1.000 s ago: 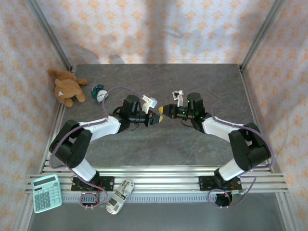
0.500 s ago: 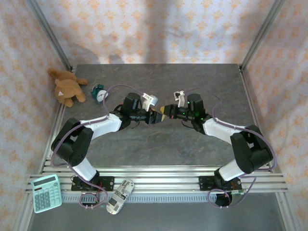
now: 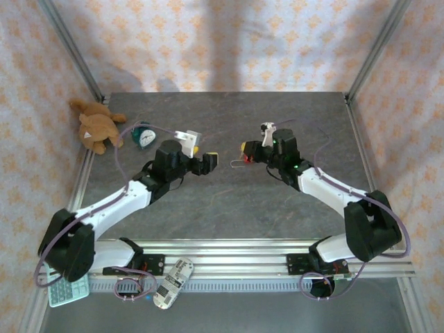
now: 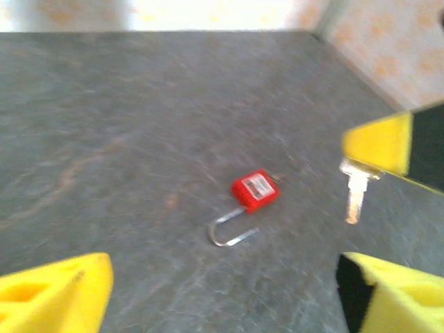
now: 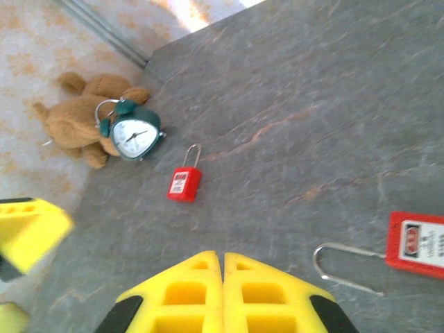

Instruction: Unlock with the key

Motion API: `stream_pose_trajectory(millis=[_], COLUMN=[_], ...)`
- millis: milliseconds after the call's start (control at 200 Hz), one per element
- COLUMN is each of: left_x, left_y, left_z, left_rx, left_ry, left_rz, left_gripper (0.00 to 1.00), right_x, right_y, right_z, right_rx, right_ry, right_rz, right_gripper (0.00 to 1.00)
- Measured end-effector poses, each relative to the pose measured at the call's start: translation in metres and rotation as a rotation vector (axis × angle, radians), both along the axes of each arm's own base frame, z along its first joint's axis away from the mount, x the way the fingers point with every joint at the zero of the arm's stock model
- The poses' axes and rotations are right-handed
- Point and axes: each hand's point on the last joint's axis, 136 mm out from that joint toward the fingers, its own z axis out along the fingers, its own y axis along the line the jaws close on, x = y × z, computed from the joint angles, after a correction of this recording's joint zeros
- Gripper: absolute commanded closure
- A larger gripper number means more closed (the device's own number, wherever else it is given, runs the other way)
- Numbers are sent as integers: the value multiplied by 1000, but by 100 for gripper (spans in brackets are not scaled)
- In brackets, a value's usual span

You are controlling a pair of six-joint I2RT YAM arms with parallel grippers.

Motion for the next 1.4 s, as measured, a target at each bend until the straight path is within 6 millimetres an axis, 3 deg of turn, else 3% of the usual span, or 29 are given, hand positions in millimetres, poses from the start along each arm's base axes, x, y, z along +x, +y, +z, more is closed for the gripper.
stream_pose_trajectory(millis=[140, 265, 445, 621, 711, 836, 931, 1026, 1126, 1261, 1396], left_x=[-9, -23, -32, -16, 1, 26, 49, 74, 96, 112, 125], left_y=[40, 70, 103, 131, 130, 126, 123, 116, 111, 108, 112], left_z=[34, 50, 45, 27, 11, -4, -3, 2, -6, -43, -85], left_rx=[17, 16, -12, -31, 4, 77, 146, 211, 289, 414, 517], left_ry=[-93, -162, -167, -88, -22, 64, 124, 169, 228, 341, 467], left_rz=[165, 277, 431, 560, 586, 617, 641, 646, 644, 632, 622], left_gripper=[1, 1, 1, 1, 12, 10, 10, 11, 11, 15, 30], right_x=[13, 20, 21, 24, 19, 5, -5, -16, -27, -34, -36], right_y=[-7, -6, -2, -8, -17, -29, -40, -53, -65, -74, -77], right_z=[12, 23, 28, 28, 26, 21, 19, 25, 37, 40, 35], right_rx=[-36, -54, -91, -120, -124, -105, -102, -101, -87, -98, -126], right_ry=[-49, -93, -139, -157, -157, -144, -139, -157, -188, -200, -188], right_rz=[-74, -127, -181, -233, -260, -289, -315, -343, -371, -393, -393], right_gripper=[96, 96, 96, 96, 96, 96, 96, 96, 96, 96, 96])
